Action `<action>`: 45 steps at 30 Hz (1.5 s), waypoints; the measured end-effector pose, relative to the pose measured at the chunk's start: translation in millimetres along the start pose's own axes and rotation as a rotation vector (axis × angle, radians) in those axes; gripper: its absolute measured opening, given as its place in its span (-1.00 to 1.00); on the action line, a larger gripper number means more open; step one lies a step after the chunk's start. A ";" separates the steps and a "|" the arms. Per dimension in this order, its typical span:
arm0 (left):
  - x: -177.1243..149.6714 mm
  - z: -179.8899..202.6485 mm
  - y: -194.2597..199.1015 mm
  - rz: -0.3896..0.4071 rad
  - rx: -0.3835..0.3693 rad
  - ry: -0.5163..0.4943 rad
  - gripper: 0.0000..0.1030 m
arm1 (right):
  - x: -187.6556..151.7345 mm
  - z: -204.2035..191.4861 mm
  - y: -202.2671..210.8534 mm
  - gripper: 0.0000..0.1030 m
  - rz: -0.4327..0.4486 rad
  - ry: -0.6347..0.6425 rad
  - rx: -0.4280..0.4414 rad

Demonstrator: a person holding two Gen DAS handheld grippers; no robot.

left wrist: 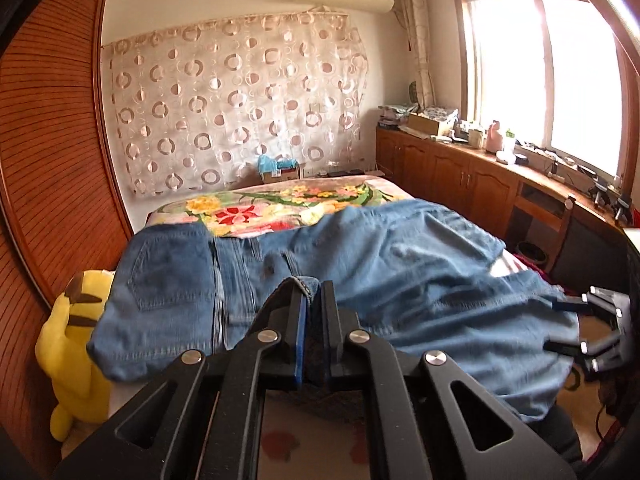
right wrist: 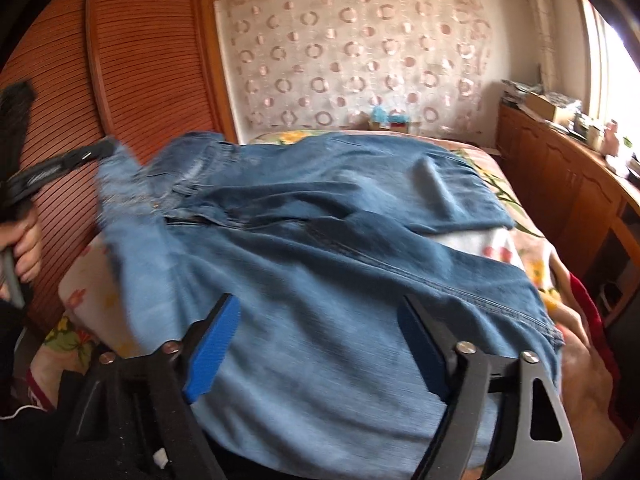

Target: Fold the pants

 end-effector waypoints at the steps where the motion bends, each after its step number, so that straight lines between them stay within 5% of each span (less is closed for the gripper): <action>1: 4.4 -0.8 -3.7 0.004 0.004 0.002 -0.86 | 1.2 -3.3 1.0 0.48 0.000 0.008 0.011; 7: 21.8 -6.7 -23.3 0.011 0.024 0.010 -0.87 | -1.8 -11.0 6.9 0.44 -0.016 0.044 0.069; 18: 27.0 -3.3 -39.2 -0.003 0.039 0.020 -0.86 | -33.9 9.0 -2.2 -0.19 -0.120 0.047 0.077; 24: 26.6 -7.5 -42.3 -0.004 0.038 0.035 -0.86 | -38.8 3.2 -0.1 -0.22 -0.155 0.031 0.105; 29: 26.7 -10.8 -40.7 0.008 0.040 0.045 -0.86 | -45.0 -0.1 -12.9 -0.22 -0.184 0.067 0.047; 31: 25.6 -12.3 -38.8 0.014 0.038 0.049 -0.86 | -49.1 2.3 -13.7 -0.38 -0.196 0.072 0.040; 33: 23.6 -10.9 -35.8 0.020 0.036 0.044 -0.86 | -49.5 1.6 -14.6 -0.79 -0.199 0.080 0.039; 45: 32.5 -26.3 -9.4 0.074 0.031 0.103 -0.86 | 35.9 12.9 34.3 -0.94 -0.031 0.185 -0.038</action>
Point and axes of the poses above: each gripper's, at about its wrist camera, not at the fingertips, and y roughly against the way its jaws point, z to its right, x to its top, the point moved 7 cm from there along -y, roughly the way its jaws point, and after that the axes turned 8 degrees about -y, right-handed, at the moved point
